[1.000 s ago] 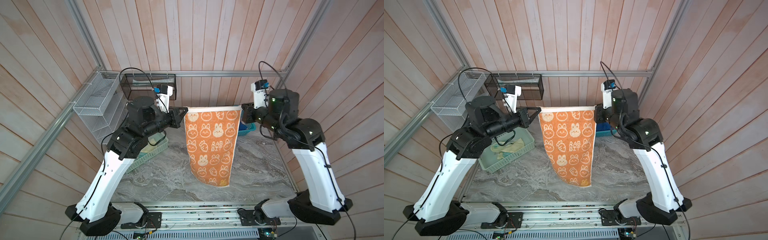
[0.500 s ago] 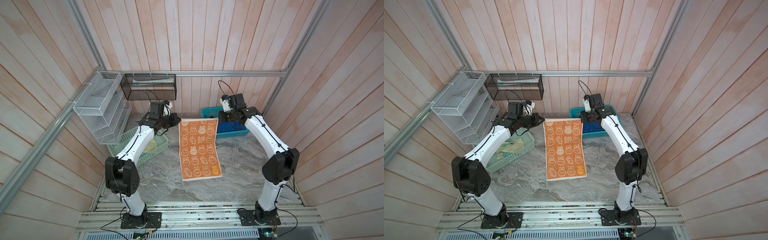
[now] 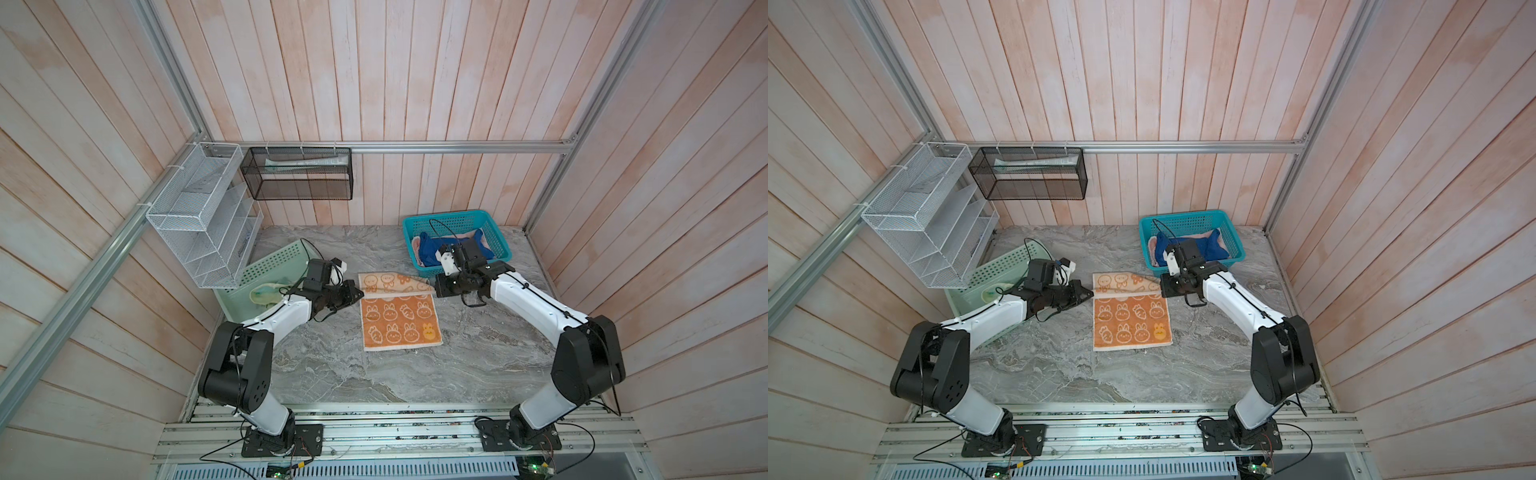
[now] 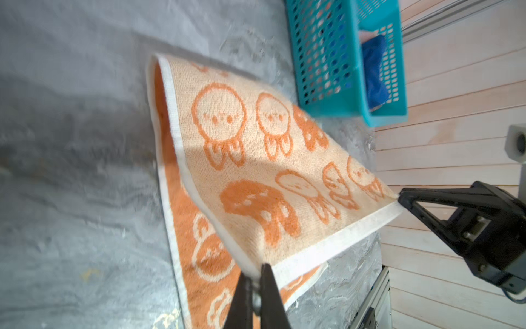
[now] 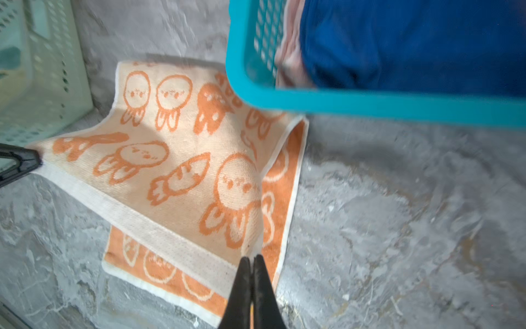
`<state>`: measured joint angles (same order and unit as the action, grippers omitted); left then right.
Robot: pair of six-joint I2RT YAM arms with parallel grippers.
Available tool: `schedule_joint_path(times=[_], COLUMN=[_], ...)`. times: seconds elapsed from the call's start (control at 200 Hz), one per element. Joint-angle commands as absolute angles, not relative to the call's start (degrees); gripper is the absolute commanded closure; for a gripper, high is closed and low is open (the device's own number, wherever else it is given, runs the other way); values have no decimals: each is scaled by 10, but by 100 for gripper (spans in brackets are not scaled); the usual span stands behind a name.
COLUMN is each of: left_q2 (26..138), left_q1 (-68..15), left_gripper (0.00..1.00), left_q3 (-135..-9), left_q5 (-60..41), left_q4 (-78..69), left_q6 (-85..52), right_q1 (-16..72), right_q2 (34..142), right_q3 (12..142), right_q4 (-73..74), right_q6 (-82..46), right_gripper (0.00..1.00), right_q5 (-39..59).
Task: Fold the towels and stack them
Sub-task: 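Lower the orange towel flat onto the table with both grippers, drawing toward the robot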
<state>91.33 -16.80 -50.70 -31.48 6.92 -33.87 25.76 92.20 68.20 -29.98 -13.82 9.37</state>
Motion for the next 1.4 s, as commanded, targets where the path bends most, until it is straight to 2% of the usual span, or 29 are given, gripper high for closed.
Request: schedule_joint_path(times=[0.0,0.27,0.5,0.6,0.71,0.935,1.1,1.25,1.395], left_q2=[889,836,694,653,657,770,836,852,839], left_q1=[-198,-262,-275,-255,-216,-153,-124,-115,-115], left_gripper=[100,100,100,100,100,100,100,100,100], left_q3=[-446,-293,-232,-280,-373,-595,-695,-708,-646], left_q5=[-302,-270,-225,-207,-216,-261,-283,-295,-321], left_q4=[16,0,121,185,227,260,264,264,257], left_q6=[-385,-447,-460,-434,-395,-307,-285,-278,-290], right_q1=[285,357,427,427,409,324,293,288,288], right_q2=[913,905,832,824,851,960,1035,1055,1024], right_q3=[619,439,361,421,542,812,972,1012,933], right_q4=[-252,-162,-139,-185,-250,-346,-414,-441,-432], right_q6=[-178,-255,-351,-330,-273,-147,-99,-91,-110], right_gripper=[100,100,100,100,100,100,100,100,100], right_q5=[101,132,144,122,85,75,71,70,84])
